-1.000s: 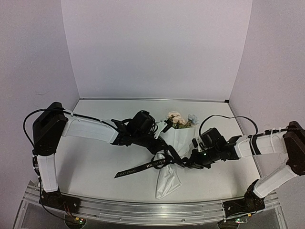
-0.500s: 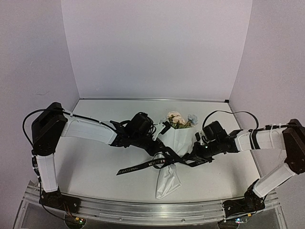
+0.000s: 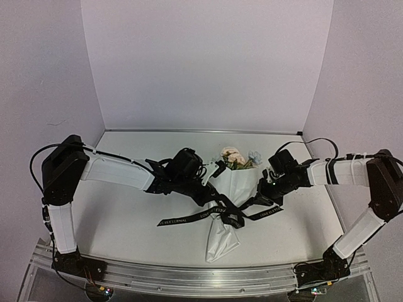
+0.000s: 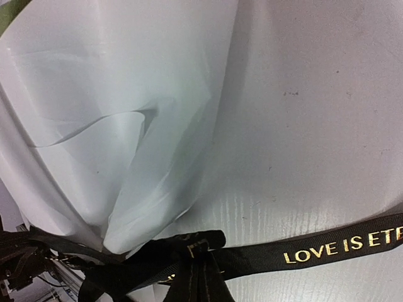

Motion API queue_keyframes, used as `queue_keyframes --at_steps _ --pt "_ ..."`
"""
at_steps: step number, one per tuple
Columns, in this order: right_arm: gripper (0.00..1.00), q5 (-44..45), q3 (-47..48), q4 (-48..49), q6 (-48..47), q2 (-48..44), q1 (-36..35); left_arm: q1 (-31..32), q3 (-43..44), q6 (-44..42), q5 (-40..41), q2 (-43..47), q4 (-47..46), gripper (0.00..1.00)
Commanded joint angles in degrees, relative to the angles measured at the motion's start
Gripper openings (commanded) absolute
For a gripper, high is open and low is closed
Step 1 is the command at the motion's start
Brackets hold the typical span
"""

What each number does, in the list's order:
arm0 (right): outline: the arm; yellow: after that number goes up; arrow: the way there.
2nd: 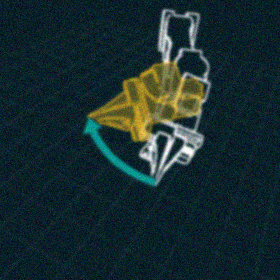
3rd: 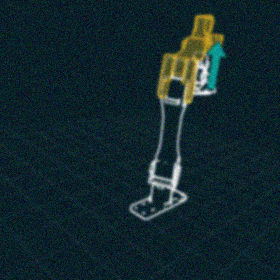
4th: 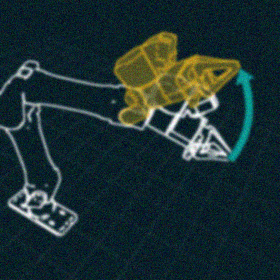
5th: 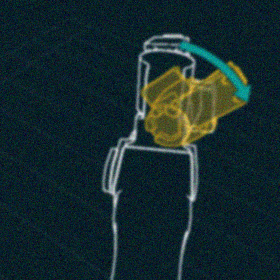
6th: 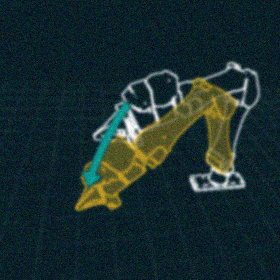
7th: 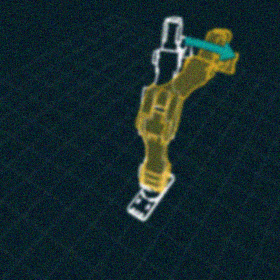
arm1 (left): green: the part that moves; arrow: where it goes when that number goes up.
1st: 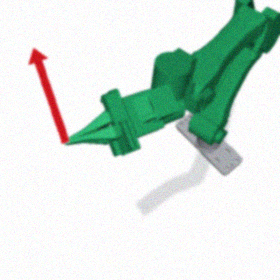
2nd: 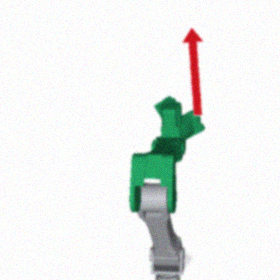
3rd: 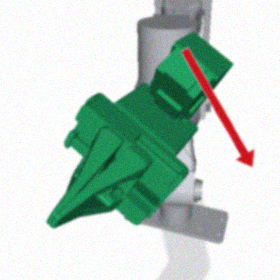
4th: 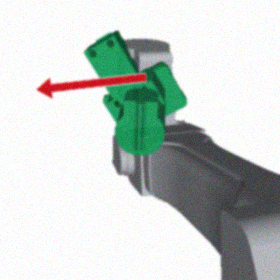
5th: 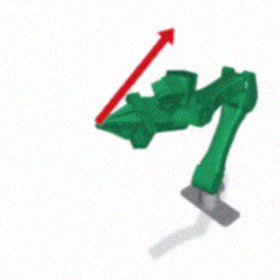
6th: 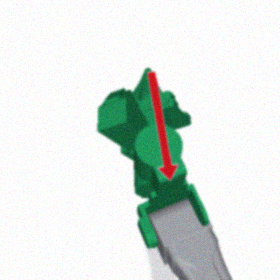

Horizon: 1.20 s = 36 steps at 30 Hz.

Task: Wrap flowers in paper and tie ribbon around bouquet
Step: Cross the half-tied ribbon over the folded bouquet.

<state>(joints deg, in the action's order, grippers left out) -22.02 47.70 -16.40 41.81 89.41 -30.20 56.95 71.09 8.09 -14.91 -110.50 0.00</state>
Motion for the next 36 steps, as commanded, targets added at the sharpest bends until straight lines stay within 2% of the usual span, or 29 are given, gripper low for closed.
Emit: queue_keyframes --at_steps 1,6,9,15,18,22,25,30,36 --pt "0.00 1.4 3.8 -3.5 0.3 1.5 1.1 -0.3 0.1 0.7 -0.7 1.2 -0.4 0.00" --pt "0.00 -1.5 4.5 -3.9 1.5 1.5 1.1 -0.3 0.0 0.6 -0.6 1.0 -0.3 0.00" --pt "0.04 -3.4 3.5 -4.4 1.0 -1.1 0.8 -0.3 0.0 0.7 -0.6 0.9 -0.3 0.00" --pt "0.37 -4.6 -0.3 -6.9 -5.9 -8.8 -1.7 -0.3 0.3 0.9 -0.4 0.8 -0.7 0.00" --pt "0.46 -4.1 -2.8 -7.8 -11.6 -12.1 -3.8 -0.3 0.6 1.1 -0.5 0.6 -0.8 0.00" --pt "0.47 -3.7 -5.1 -7.7 -19.9 -14.2 -8.8 -0.3 0.9 1.1 -0.6 0.7 -0.6 0.00" --pt "0.42 -2.4 -7.1 -5.9 -26.0 -14.7 -12.2 -0.3 1.1 0.9 -0.6 0.7 -0.4 0.00" --pt "0.40 0.9 -10.6 0.1 -32.2 -14.6 -15.8 -0.3 1.8 0.5 -0.8 0.2 0.9 0.00" --pt "0.43 4.3 -11.7 5.8 -36.2 -12.0 -18.8 -0.3 2.4 0.5 -0.9 -0.1 1.3 0.00"
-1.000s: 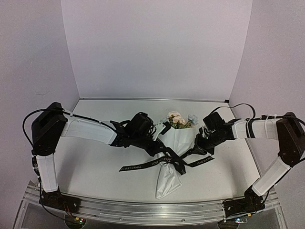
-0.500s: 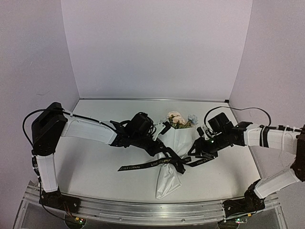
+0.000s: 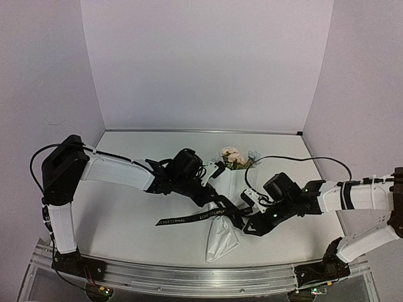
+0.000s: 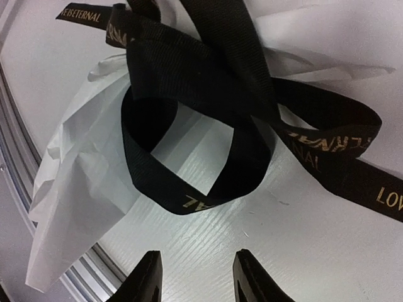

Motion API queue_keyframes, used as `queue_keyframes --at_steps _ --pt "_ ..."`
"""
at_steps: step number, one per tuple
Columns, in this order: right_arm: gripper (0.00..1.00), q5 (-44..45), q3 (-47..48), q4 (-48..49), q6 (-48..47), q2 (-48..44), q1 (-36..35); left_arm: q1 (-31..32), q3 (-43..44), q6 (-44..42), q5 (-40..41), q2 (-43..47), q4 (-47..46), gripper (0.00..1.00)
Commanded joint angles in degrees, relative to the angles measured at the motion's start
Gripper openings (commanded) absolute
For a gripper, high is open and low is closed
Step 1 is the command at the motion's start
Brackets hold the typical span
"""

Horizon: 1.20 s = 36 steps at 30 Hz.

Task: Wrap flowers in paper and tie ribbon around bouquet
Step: Cross the half-tied ribbon over the folded bouquet.

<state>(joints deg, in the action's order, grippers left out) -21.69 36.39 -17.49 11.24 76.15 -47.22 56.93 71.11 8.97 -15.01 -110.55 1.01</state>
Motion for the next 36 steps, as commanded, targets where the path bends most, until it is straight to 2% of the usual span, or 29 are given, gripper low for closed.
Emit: queue_keyframes --at_steps 1,13,16,25,30,36 --pt "0.44 4.6 -0.5 7.9 -6.3 1.8 -2.4 -0.3 2.4 -0.4 -0.8 -0.1 0.3 0.00" --pt "0.46 12.5 0.8 12.0 -9.6 7.6 -4.7 -0.3 2.0 -0.3 -0.7 0.6 0.3 0.00" --pt "0.39 13.6 0.8 12.4 -8.5 7.8 -4.7 -0.3 1.5 0.0 -0.7 1.0 -0.2 0.00" --pt "0.01 14.1 0.1 11.8 -3.1 5.9 -4.7 -0.3 -2.2 2.5 0.4 4.3 -4.5 0.00" --pt "0.00 14.1 -0.3 8.4 -0.3 3.8 -4.7 -0.3 -4.9 4.1 1.6 6.6 -7.3 0.00" --pt "0.00 15.9 3.7 -5.6 1.1 0.9 -4.7 -0.3 -10.1 6.9 4.7 10.1 -11.3 0.00"
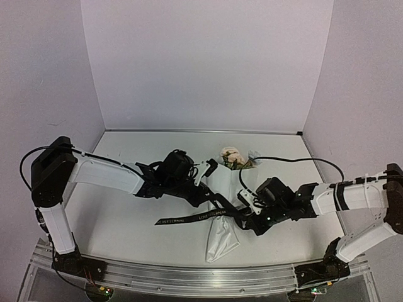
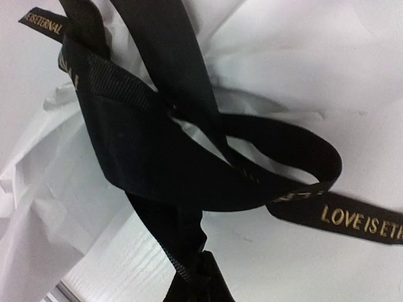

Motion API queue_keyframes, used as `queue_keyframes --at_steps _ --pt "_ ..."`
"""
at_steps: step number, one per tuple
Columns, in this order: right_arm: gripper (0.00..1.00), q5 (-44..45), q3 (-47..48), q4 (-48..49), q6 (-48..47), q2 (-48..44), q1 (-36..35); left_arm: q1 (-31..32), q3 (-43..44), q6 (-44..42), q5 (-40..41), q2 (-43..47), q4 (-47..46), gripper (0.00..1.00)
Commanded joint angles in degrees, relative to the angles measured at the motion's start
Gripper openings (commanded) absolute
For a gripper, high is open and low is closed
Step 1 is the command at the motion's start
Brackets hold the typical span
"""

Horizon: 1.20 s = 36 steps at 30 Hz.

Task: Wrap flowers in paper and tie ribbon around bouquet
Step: Cross the half-tied ribbon over the folded bouquet.

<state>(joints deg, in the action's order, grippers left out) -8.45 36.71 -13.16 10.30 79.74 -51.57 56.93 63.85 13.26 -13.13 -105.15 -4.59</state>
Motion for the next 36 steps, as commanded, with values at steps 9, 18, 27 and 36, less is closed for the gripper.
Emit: queue_keyframes --at_steps 9,18,27,36 --pt "0.00 7.6 8.8 -22.8 1.2 -3.2 -0.3 -0.3 -8.3 5.1 5.0 6.7 -8.9 0.00" --pt "0.00 4.2 15.1 -29.7 2.7 0.8 1.6 -0.3 -13.2 7.3 8.6 9.4 -10.4 0.00" --pt "0.00 1.2 18.1 -33.9 6.0 5.5 1.6 -0.8 -18.0 9.9 10.5 10.8 -12.3 0.00" --pt "0.00 -2.6 19.2 -34.7 9.2 8.5 1.1 -2.9 -21.4 11.3 8.3 12.1 -15.0 0.00"
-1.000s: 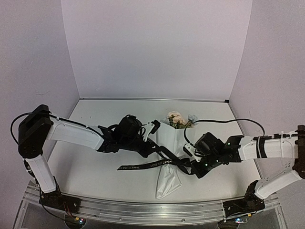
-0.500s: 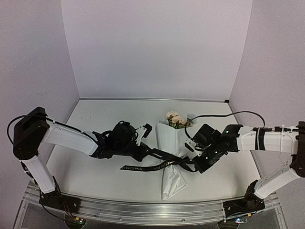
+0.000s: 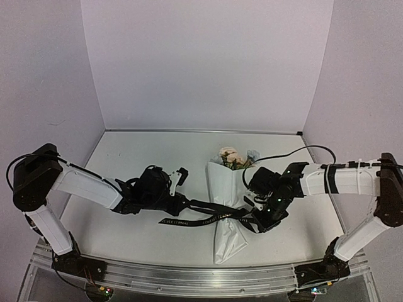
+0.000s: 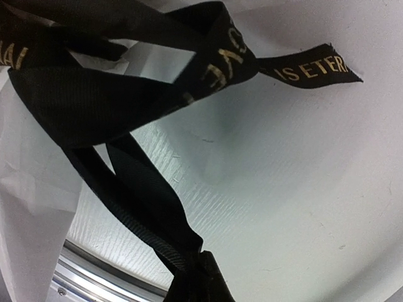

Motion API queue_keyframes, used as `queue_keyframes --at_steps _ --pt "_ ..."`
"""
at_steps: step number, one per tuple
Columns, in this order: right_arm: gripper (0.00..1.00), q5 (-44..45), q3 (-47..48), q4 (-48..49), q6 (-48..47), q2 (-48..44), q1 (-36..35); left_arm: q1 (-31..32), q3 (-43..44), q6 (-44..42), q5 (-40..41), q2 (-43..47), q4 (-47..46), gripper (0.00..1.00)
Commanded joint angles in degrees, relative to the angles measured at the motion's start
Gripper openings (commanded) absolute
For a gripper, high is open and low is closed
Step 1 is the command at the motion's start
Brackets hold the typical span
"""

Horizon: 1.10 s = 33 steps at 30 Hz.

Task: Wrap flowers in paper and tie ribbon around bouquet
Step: Cross the half-tied ribbon over the folded bouquet.

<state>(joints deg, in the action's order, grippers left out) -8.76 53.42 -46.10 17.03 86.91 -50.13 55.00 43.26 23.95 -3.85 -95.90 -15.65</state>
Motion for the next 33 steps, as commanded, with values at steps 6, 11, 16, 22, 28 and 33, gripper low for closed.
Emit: queue_keyframes --at_steps 6,11,16,22,28,33 --pt "0.00 -2.8 4.5 -1.9 3.5 2.9 -1.3 -0.9 1.0 -1.4 -7.3 2.7 -6.4 0.04" --pt "0.00 -2.0 5.4 -1.9 3.7 3.5 -1.3 -0.9 5.9 -4.1 -12.6 0.1 -6.1 0.04" --pt "0.00 -0.8 6.0 -2.0 4.0 3.8 -1.3 -0.8 13.1 -7.6 -14.9 -2.7 -1.3 0.00" --pt "0.00 1.9 7.7 -2.5 4.4 3.8 -1.2 -0.9 24.3 -11.5 -17.0 -10.3 7.6 0.04" --pt "0.00 1.9 9.5 -4.2 4.7 5.2 -1.0 -0.9 24.6 -7.6 -11.7 -9.7 7.9 0.35" --pt "0.00 1.5 10.3 -4.6 5.1 5.9 -0.8 -0.8 20.7 -3.5 -6.5 -3.7 9.7 0.57"
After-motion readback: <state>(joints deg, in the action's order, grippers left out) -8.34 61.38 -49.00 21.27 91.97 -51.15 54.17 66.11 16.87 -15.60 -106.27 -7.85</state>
